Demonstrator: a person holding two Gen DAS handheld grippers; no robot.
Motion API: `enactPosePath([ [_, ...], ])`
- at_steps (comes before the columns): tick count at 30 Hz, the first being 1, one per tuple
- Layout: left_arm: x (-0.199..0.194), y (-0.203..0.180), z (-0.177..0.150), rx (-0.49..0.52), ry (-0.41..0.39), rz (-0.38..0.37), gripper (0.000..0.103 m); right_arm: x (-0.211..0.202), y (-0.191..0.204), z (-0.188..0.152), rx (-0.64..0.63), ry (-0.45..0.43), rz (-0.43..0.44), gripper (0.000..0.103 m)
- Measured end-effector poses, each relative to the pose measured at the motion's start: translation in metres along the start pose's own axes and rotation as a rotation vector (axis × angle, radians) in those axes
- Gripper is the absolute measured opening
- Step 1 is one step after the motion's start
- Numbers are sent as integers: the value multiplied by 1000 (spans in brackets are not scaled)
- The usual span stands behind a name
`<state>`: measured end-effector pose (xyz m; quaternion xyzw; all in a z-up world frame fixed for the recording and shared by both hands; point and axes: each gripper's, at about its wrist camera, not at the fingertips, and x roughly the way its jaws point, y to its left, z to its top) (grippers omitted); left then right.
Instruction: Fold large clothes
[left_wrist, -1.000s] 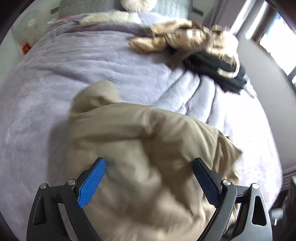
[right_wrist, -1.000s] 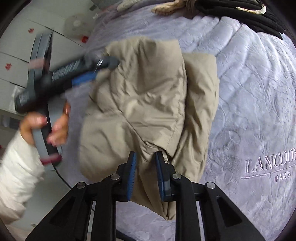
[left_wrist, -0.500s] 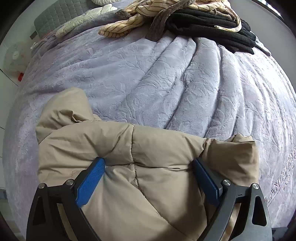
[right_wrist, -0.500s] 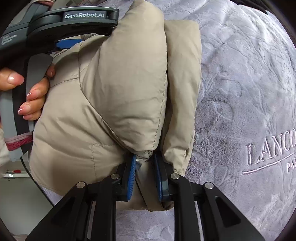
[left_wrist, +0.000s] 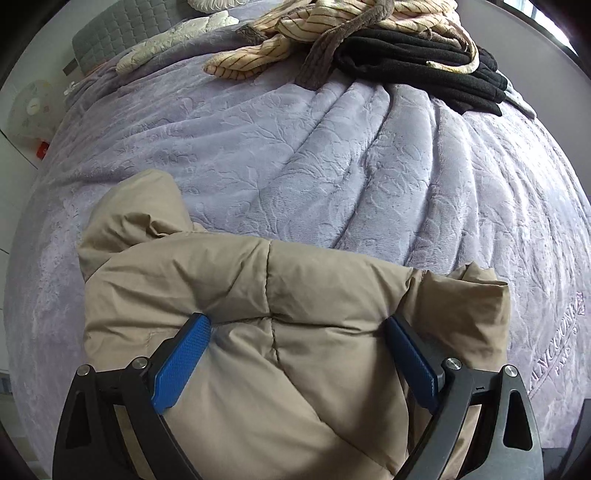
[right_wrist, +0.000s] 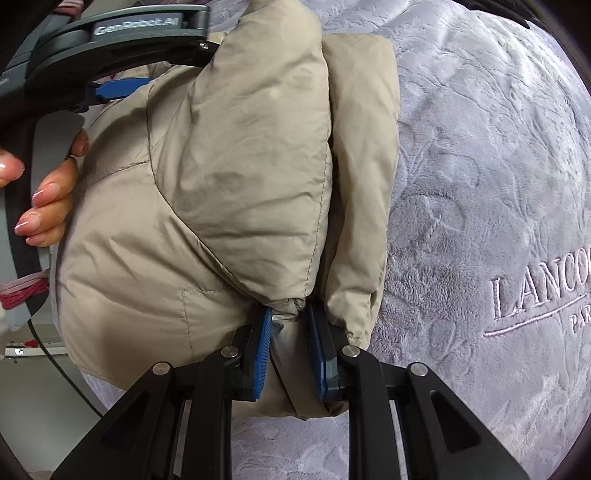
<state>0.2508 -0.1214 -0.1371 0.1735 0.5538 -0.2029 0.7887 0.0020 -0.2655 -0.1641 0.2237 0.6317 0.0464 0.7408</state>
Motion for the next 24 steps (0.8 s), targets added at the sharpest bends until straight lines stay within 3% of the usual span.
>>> enactPosePath([
  [8, -50, 23, -27, -61, -40, -62, 95, -5, 6, -2, -6, 9, -29, 24],
  [14, -89, 49, -75, -141, -71, -97, 95, -14, 16, -9, -35, 19, -73, 26],
  [20, -108, 72, -126, -254, -40, -163, 95, -18, 24, -23, -69, 36, -108, 28],
  [24, -105, 84, -158, -308, 6, -136, 95, -13, 25, -29, -68, 54, -129, 29],
])
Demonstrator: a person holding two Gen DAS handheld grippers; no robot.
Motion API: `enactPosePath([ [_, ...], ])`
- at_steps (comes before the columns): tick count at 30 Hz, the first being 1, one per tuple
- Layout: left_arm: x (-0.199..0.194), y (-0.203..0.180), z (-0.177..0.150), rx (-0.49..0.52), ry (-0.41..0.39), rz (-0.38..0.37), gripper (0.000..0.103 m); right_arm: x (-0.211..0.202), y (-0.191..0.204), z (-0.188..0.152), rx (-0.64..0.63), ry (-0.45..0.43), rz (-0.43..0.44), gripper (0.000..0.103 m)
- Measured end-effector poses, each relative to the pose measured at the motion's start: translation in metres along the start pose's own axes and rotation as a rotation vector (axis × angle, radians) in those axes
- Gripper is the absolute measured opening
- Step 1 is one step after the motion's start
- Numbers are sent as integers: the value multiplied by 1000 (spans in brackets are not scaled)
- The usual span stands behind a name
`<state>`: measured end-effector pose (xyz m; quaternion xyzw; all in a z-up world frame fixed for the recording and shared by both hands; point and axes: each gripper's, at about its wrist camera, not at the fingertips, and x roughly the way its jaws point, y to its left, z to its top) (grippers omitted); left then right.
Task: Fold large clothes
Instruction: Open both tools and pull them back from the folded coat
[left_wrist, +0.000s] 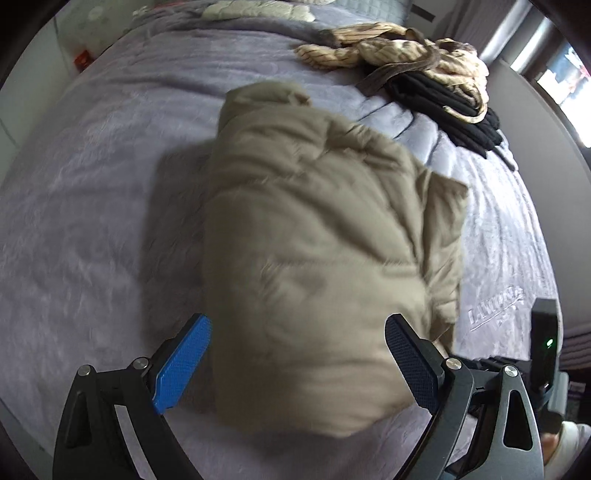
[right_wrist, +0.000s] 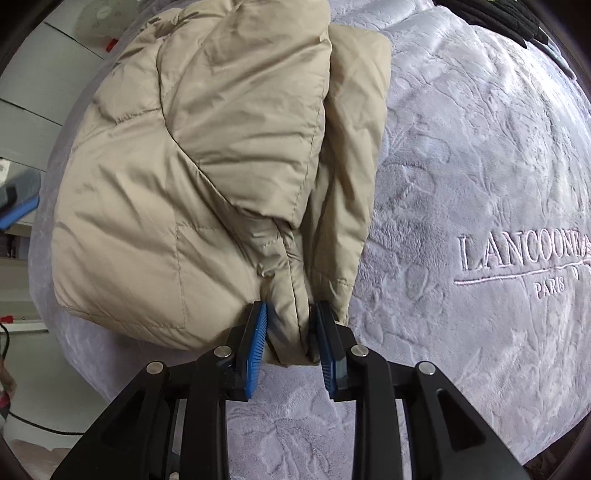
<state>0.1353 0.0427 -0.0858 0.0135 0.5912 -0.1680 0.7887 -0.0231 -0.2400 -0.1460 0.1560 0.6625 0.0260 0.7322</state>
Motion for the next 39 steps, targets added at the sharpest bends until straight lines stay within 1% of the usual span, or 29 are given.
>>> enactPosePath([
  [2, 9, 12, -18, -20, 34, 15, 95, 4, 3, -3, -1, 4, -15, 29],
  [4, 25, 20, -34, -11, 78, 29, 96, 9, 9, -5, -12, 6, -38, 30],
  [5, 31, 23, -41, -10, 89, 28, 98, 13, 12, -6, -15, 14, -52, 30],
  [8, 49, 31, -57, -16, 125, 13, 99, 25, 21, -10, -9, 30, -89, 31],
  [10, 55, 32, -63, 2, 126, 15, 102, 30, 27, -11, -4, 30, -121, 31],
  [12, 55, 31, -67, 26, 119, 4, 102, 30, 34, -12, 2, 25, -146, 31],
  [15, 51, 33, -69, 53, 102, -16, 102, 20, 43, -18, 30, 6, -173, 32],
  [16, 51, 34, -69, 55, 105, -24, 102, 17, 45, -26, 45, 1, -178, 33],
  [18, 50, 37, -69, 61, 110, -40, 102, 9, 47, -34, 77, -12, -191, 43],
  [20, 48, 38, -69, 74, 103, -42, 102, 2, 45, -42, 107, -21, -198, 47],
  [25, 38, 41, -71, 68, 91, -42, 102, -12, 49, -59, 133, -13, -193, 49],
  [27, 33, 40, -74, 59, 83, -36, 102, -17, 53, -65, 129, -13, -181, 54],
  [30, 23, 37, -74, 44, 75, -20, 102, -24, 43, -73, 116, -20, -155, 56],
  [33, 13, 35, -78, 28, 85, -4, 102, -35, 37, -77, 114, -23, -137, 57],
  [34, 7, 31, -81, 26, 86, -6, 102, -39, 33, -77, 121, -29, -129, 59],
  [35, 2, 28, -83, 30, 82, -3, 102, -47, 28, -67, 127, -36, -118, 63],
  [36, -1, 23, -82, 34, 79, 4, 102, -53, 26, -68, 133, -46, -105, 66],
  [39, -14, 17, -84, 34, 66, 16, 102, -67, 24, -70, 123, -60, -84, 67],
])
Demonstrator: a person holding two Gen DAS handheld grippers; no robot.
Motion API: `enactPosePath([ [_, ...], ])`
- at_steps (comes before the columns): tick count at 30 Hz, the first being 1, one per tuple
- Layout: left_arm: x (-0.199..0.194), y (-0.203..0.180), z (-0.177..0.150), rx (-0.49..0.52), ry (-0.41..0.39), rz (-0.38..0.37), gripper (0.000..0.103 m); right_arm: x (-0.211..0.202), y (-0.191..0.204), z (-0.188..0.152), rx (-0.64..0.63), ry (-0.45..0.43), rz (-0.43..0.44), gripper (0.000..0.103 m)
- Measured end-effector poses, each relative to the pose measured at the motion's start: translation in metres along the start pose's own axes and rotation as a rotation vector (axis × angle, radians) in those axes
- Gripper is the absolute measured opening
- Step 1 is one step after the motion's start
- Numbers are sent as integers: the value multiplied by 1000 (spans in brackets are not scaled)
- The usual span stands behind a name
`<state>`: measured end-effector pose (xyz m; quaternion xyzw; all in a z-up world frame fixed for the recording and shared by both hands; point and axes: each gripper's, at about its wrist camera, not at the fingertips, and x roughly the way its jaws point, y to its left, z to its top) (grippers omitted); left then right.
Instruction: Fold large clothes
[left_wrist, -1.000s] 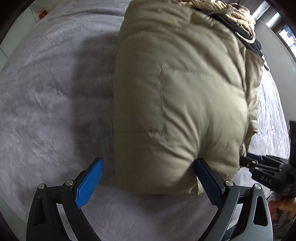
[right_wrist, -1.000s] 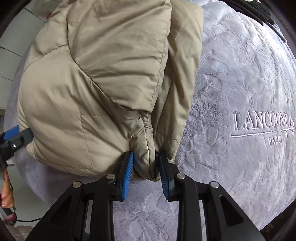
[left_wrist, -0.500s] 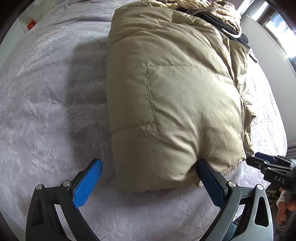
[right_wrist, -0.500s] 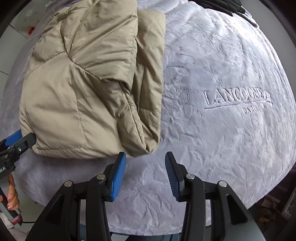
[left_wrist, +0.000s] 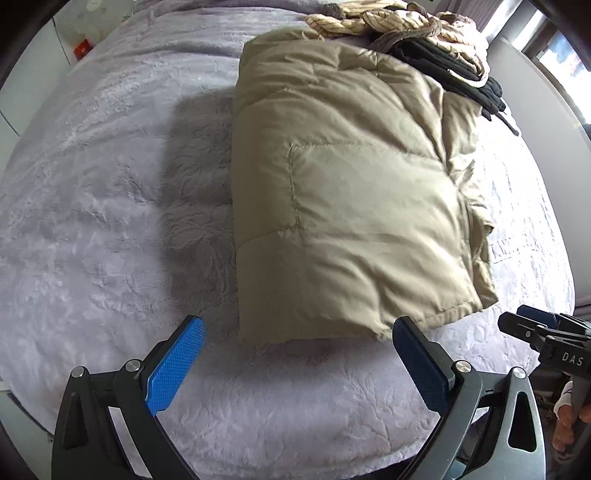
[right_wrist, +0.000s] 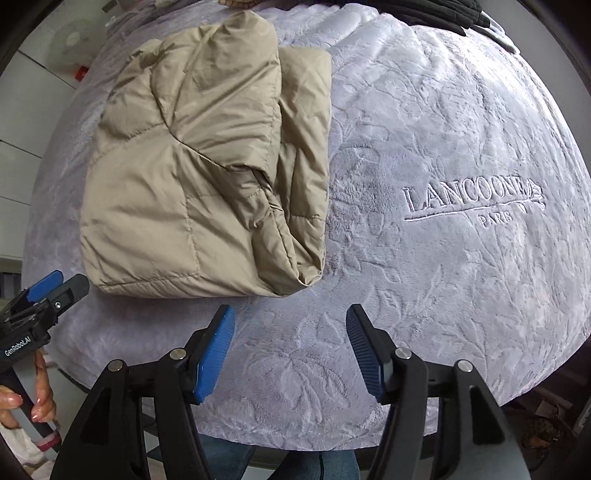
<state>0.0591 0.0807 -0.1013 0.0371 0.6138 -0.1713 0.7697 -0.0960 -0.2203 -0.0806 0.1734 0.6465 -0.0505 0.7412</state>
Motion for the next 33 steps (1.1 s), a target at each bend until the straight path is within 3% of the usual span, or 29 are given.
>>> enactPosePath([
  [5, -21, -9, 1, 28, -19, -11, 102, -21, 4, 5, -19, -43, 31, 79],
  [10, -33, -16, 0, 66, 0, -5, 102, -38, 17, 8, -19, -84, 52, 80],
  [19, -85, -14, 9, 13, -155, 11, 102, -71, 31, 10, -31, -206, 35, 86],
  [20, -92, -15, 11, 11, -176, 24, 102, -78, 32, 10, -28, -227, 30, 98],
  [21, -99, -16, 12, 9, -195, 37, 102, -84, 33, 11, -25, -251, 26, 103],
  [26, -128, -19, 15, -22, -269, 75, 102, -108, 38, 18, -36, -319, -20, 103],
  [33, -163, -17, 14, -66, -344, 173, 102, -144, 52, 22, -30, -378, -11, 103],
])
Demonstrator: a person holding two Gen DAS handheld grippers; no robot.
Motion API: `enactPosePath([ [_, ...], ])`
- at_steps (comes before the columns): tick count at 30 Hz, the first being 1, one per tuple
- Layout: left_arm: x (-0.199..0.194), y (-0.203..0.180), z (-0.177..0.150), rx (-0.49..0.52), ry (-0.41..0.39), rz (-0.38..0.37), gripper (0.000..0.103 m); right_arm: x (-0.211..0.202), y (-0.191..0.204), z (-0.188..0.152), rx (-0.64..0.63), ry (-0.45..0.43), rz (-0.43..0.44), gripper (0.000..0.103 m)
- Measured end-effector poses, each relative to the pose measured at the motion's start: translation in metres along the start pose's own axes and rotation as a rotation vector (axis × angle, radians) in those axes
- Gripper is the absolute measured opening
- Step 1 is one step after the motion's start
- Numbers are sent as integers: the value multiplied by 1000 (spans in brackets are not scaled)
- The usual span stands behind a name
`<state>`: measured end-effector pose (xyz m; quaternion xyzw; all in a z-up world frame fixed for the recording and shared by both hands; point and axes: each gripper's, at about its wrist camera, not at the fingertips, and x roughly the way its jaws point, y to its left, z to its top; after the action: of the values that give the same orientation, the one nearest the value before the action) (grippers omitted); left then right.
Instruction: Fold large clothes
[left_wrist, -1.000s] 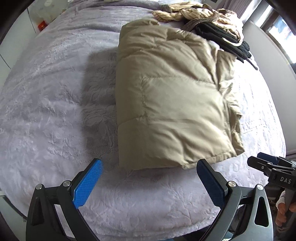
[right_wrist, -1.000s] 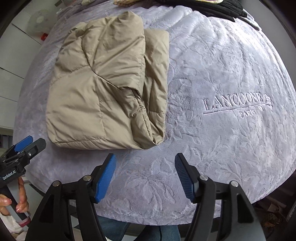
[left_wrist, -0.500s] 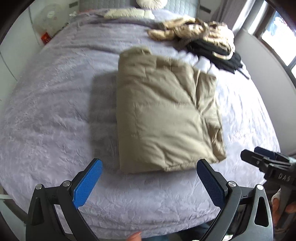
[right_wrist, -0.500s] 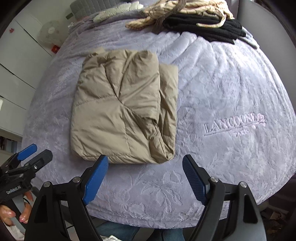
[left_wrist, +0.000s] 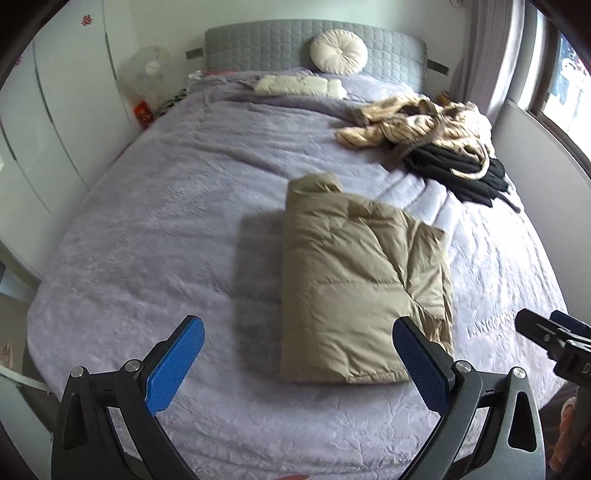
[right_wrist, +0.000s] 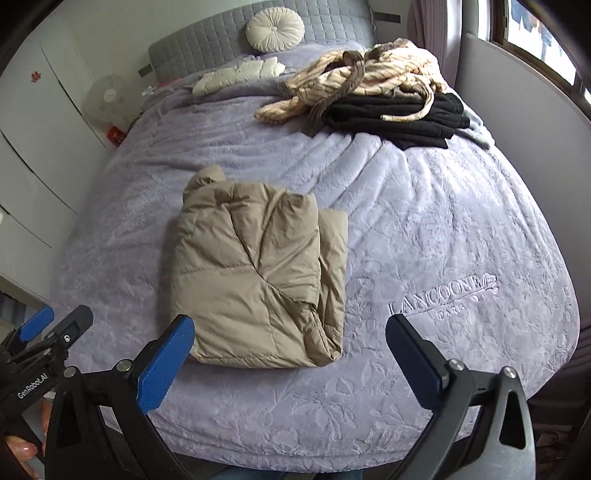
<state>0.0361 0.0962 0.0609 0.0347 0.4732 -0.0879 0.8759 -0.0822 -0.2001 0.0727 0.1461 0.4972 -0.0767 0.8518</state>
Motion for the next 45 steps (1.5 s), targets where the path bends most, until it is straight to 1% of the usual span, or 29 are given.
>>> enactPosePath([
  [3, -10, 3, 2, -11, -25, 43, 102, -10, 6, 5, -31, -44, -35, 103],
  [5, -14, 4, 2, -9, -31, 55, 102, -12, 9, 5, -44, -56, -50, 103],
  [12, -18, 3, 0, 0, -20, 50, 102, -14, 14, 6, -60, -63, -74, 103],
  [21, -20, 3, 2, -21, -19, 52, 102, -17, 14, 5, -57, -71, -95, 103],
  [31, -18, -1, 3, -9, -16, 57, 102, -19, 10, 9, -64, -81, -99, 103],
  [45, -17, -1, 7, -23, -18, 45, 102, -20, 11, 11, -66, -82, -98, 103],
])
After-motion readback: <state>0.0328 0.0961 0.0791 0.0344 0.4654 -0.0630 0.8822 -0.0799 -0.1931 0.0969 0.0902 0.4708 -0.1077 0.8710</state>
